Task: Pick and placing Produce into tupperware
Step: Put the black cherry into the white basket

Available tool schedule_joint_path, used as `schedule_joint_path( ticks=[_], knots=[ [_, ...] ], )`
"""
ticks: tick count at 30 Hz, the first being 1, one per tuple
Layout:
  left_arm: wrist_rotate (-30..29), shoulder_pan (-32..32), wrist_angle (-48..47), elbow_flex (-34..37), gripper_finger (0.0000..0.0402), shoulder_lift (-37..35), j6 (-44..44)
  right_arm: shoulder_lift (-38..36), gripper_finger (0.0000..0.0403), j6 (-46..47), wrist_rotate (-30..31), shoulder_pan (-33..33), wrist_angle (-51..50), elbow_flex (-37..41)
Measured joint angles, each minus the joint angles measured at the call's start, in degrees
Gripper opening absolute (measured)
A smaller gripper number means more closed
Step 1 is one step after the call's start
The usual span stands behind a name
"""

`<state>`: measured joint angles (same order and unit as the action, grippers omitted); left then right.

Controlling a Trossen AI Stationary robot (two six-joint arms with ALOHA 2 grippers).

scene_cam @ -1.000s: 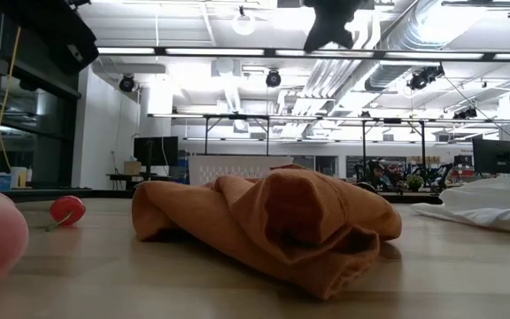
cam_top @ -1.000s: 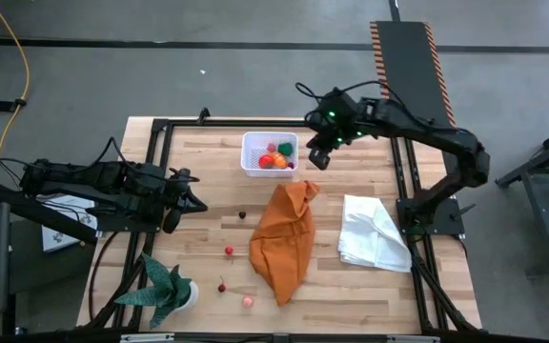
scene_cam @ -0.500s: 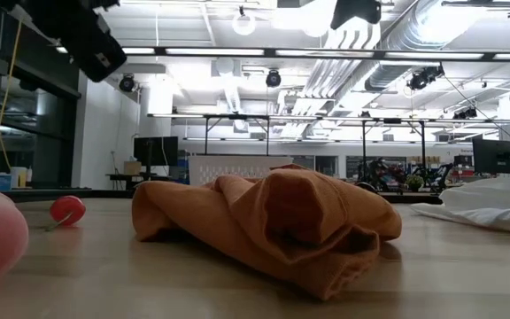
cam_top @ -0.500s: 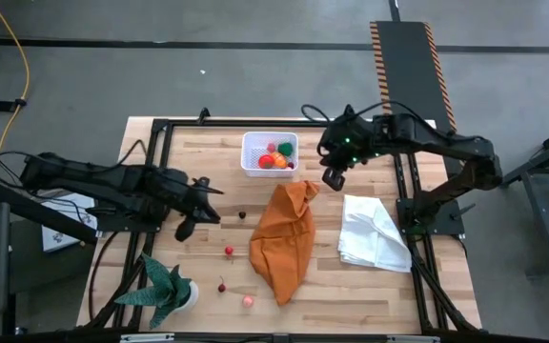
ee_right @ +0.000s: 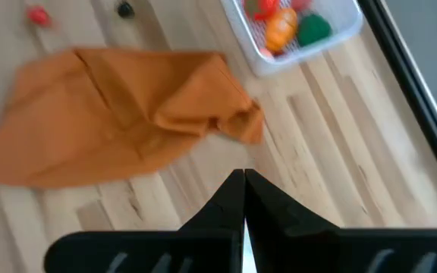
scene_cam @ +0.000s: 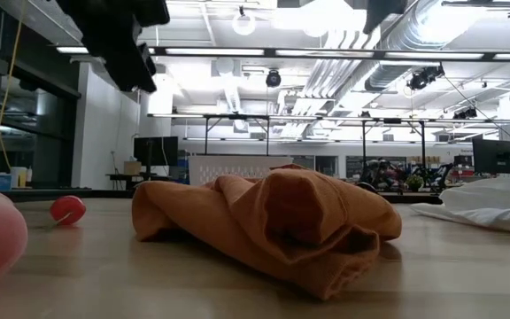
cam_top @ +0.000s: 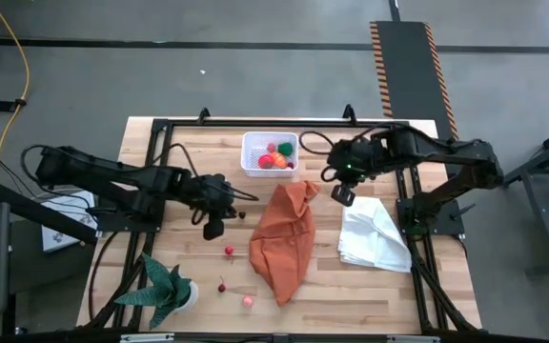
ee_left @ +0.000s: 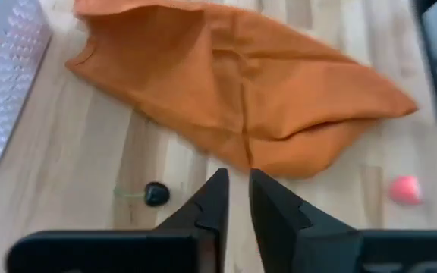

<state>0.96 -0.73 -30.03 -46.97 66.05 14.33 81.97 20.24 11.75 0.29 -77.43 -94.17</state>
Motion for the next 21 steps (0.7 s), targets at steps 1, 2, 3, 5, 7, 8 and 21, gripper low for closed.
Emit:
schedule_joint_path(
  ticks=[1, 2, 3, 5, 7, 8, 21],
  knots=[
    [-0.50, -0.03, -0.86, -0.41, 0.0057, 0.75, 0.05, 0.00, 0.0000, 0.61, 0.76, 0.48, -1.39, 0.04],
    [-0.73, -0.10, -1.13, -0.82, 0.0068, 1.55, 0.49, -0.02, 0.0000, 1.05, 1.70, 0.90, -2.76, 0.02],
    [-0.88, -0.15, -1.09, -1.16, 0.0081, 2.28, 1.59, -0.12, 0.0000, 1.37, 2.79, 1.48, -4.26, 0.03],
    [-1.21, -0.57, -1.49, -1.41, 0.0108, 3.36, 5.52, -0.74, 0.0000, 1.38, 4.89, 2.73, -6.99, 0.18],
    [-0.88, -1.27, -2.27, -1.41, 0.0136, 4.17, 10.09, -2.20, 0.0000, 1.62, 6.57, 4.00, -8.65, 0.30],
    [-0.54, -1.67, -2.39, -1.41, 0.0148, 4.51, 12.33, -3.04, 0.0000, 1.82, 6.96, 4.50, -9.40, 0.30],
    [-2.50, -5.70, -5.15, -1.41, 0.0167, 5.89, 39.23, -17.21, 0.0000, 8.61, 14.66, 8.11, -10.21, 0.33]
  ],
)
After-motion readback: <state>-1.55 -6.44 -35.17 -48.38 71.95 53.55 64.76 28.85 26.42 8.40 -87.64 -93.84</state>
